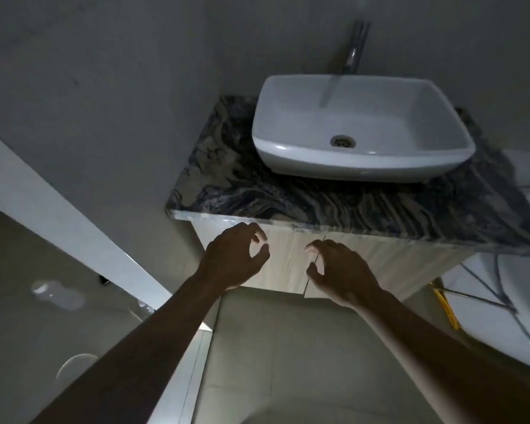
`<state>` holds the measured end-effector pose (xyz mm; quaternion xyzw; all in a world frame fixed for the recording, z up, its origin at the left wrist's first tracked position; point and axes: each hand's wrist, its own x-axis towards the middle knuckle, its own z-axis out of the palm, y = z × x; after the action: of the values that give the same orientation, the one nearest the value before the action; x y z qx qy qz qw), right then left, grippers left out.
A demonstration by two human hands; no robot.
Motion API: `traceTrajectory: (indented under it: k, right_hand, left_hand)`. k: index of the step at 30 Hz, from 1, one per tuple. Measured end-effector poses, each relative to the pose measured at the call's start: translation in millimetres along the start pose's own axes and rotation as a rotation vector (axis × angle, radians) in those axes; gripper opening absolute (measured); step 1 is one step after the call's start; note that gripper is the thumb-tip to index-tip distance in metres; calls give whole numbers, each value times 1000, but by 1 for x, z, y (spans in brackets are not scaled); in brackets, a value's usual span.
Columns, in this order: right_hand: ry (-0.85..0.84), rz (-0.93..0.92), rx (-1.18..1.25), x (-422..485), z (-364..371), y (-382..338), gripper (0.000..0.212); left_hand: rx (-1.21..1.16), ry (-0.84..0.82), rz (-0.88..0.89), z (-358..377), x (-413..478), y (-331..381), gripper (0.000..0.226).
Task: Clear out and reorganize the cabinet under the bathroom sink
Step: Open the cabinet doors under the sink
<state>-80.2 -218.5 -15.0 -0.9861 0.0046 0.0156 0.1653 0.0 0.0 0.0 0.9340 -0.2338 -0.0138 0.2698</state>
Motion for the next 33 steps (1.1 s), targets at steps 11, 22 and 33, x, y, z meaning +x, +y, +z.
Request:
traceTrajectory:
  k: [11,22,33]
  right_hand:
    - [125,75,-216,76,139,51,77]
    - [290,144,-270,78,167,59,79]
    - [400,164,646,-21,190,32,37]
  left_hand:
    - [279,-214,48,121,58,-75,85]
    - [430,127,3,170,57,-82,77]
    - [277,232,-111,158,-16,-71,38]
